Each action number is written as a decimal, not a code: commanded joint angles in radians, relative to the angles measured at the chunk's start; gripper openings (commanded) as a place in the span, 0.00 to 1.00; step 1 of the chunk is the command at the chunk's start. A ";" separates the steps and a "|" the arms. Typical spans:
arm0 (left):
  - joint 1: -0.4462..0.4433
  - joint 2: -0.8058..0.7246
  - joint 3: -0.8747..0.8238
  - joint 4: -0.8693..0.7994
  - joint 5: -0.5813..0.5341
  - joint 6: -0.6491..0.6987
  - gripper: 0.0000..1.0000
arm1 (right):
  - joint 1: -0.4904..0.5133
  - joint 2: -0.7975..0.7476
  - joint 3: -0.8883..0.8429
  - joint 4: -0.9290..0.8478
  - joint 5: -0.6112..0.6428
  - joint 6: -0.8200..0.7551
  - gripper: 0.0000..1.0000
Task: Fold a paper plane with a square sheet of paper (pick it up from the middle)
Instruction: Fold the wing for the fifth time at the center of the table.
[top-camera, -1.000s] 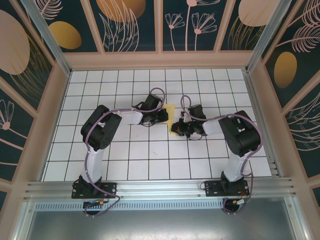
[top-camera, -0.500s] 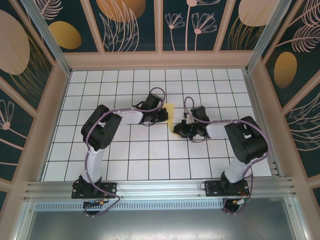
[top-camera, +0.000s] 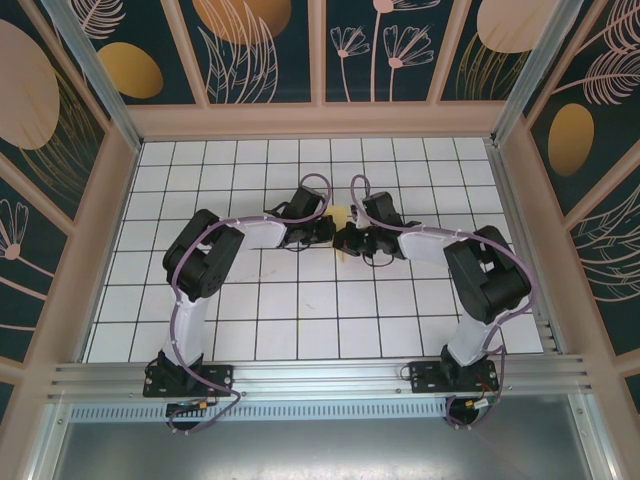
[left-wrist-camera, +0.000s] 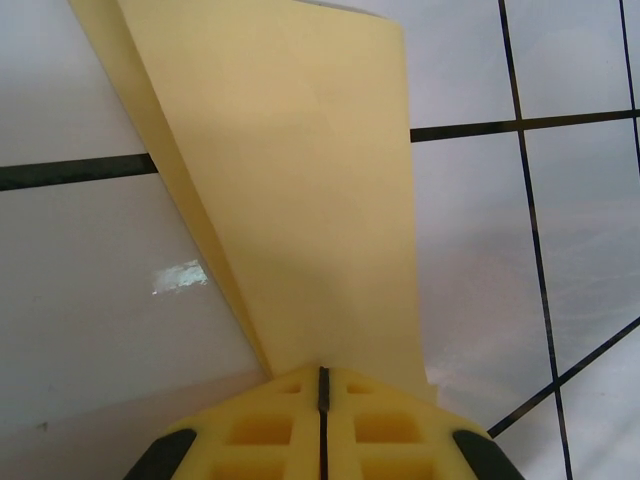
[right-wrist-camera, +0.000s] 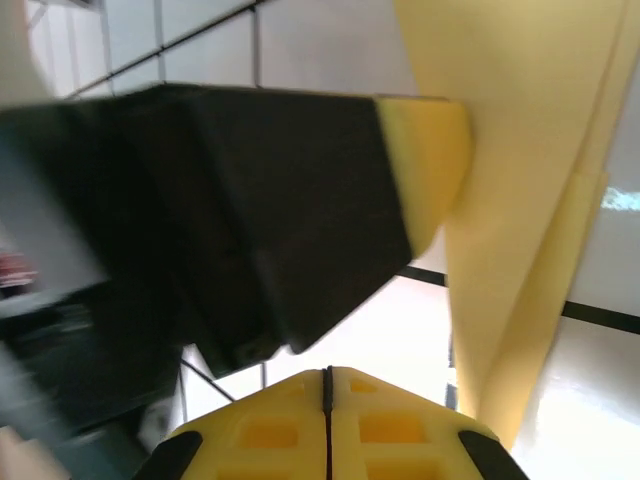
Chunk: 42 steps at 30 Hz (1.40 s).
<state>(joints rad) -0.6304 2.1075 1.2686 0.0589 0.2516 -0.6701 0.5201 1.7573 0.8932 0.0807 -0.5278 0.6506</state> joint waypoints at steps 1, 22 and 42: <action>0.015 0.071 -0.017 -0.108 -0.098 0.020 0.10 | 0.008 0.036 0.011 -0.043 0.013 -0.026 0.08; 0.015 0.075 0.002 -0.128 -0.116 0.027 0.10 | -0.004 0.012 -0.164 -0.045 -0.005 -0.020 0.07; 0.014 0.071 0.012 -0.132 -0.094 0.029 0.10 | -0.028 -0.031 -0.033 0.011 0.002 -0.016 0.08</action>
<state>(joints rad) -0.6308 2.1143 1.2888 0.0395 0.2337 -0.6621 0.4908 1.6741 0.8188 0.0841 -0.5346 0.6407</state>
